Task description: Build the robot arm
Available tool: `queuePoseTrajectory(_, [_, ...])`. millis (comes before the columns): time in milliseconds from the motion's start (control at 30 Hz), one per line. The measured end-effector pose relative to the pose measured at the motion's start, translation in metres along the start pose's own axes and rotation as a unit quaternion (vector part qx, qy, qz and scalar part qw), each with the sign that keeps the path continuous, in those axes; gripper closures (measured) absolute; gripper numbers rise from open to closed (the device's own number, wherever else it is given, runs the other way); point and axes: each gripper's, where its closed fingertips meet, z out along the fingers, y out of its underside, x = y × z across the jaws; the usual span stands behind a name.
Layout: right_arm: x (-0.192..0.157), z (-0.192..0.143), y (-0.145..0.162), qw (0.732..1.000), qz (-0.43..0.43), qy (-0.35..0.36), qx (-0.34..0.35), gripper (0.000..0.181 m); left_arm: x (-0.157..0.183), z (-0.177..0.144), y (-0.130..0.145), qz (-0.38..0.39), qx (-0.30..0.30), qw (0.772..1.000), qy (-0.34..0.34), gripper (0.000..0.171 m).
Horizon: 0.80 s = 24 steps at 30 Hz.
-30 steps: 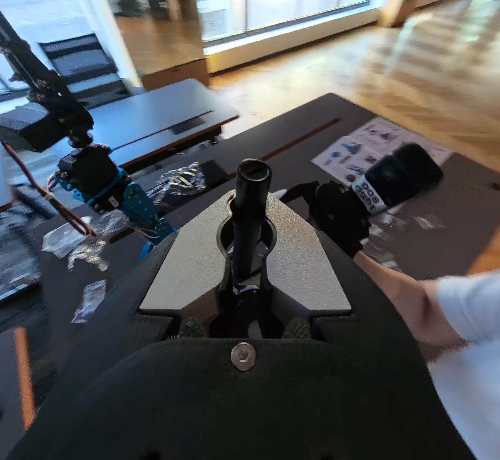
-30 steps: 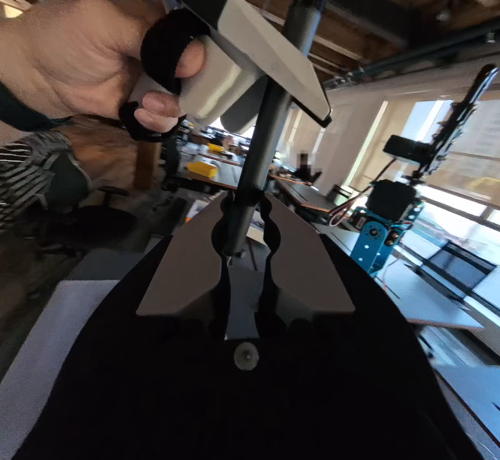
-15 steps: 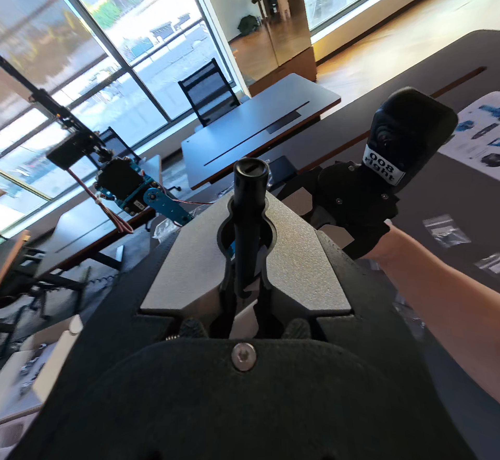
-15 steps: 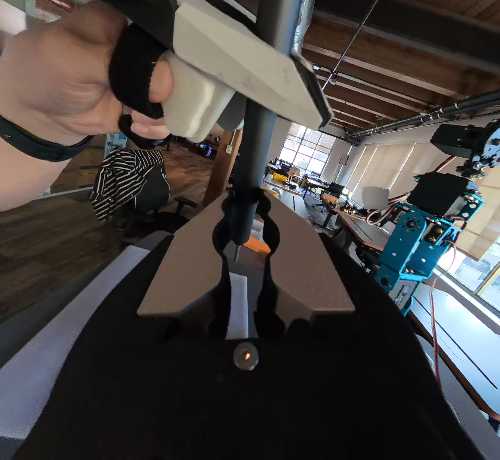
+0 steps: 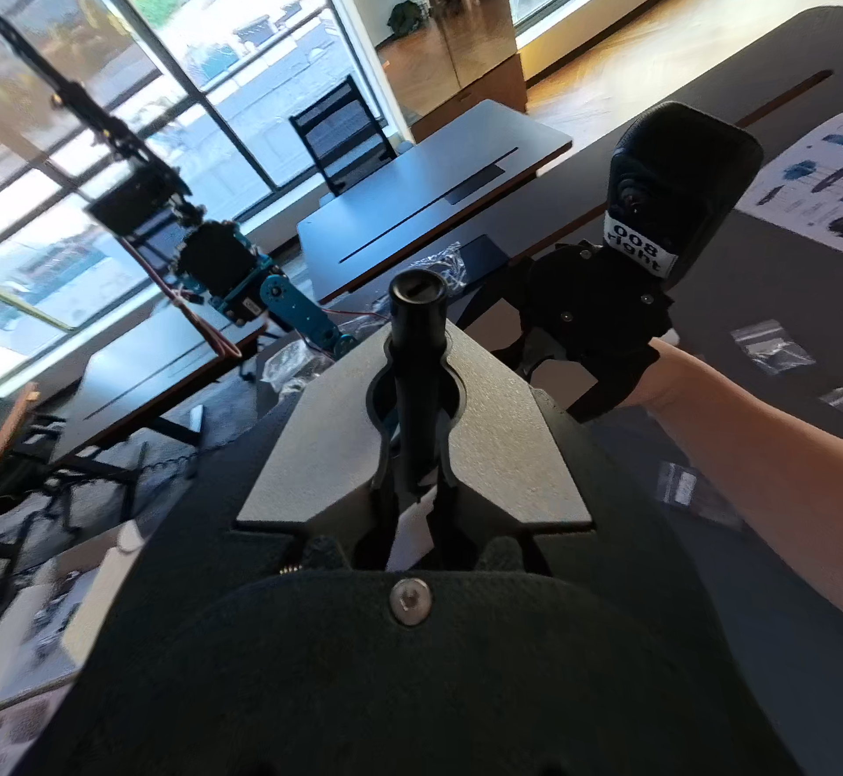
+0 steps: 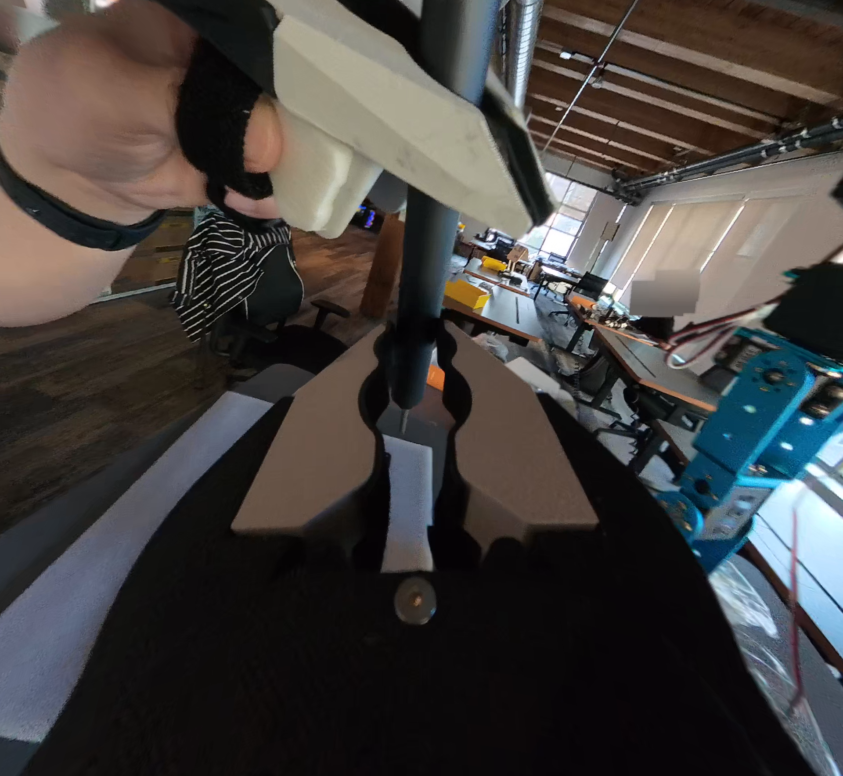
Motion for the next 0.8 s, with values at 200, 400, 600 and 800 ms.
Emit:
queuePoseTrajectory(200, [-0.016,0.031,0.009,0.998,0.027,-0.018,-0.050,0.162,-0.020,-0.020,0.023,-0.064,0.019,0.986,0.155,0.162])
queuePoseTrajectory(400, [-0.016,0.052,0.033,0.983,0.092,0.081,-0.136,0.152,-0.040,-0.028,0.051,-0.124,0.047,0.951,0.279,0.162])
queuePoseTrajectory(600, [-0.019,0.070,0.047,0.965,0.151,0.142,-0.160,0.158,-0.044,-0.039,0.071,-0.119,0.089,0.925,0.351,0.162])
queuePoseTrajectory(800, [-0.020,0.069,0.068,0.948,0.163,0.190,-0.196,0.165,-0.045,-0.029,0.085,-0.121,0.074,0.926,0.351,0.162])
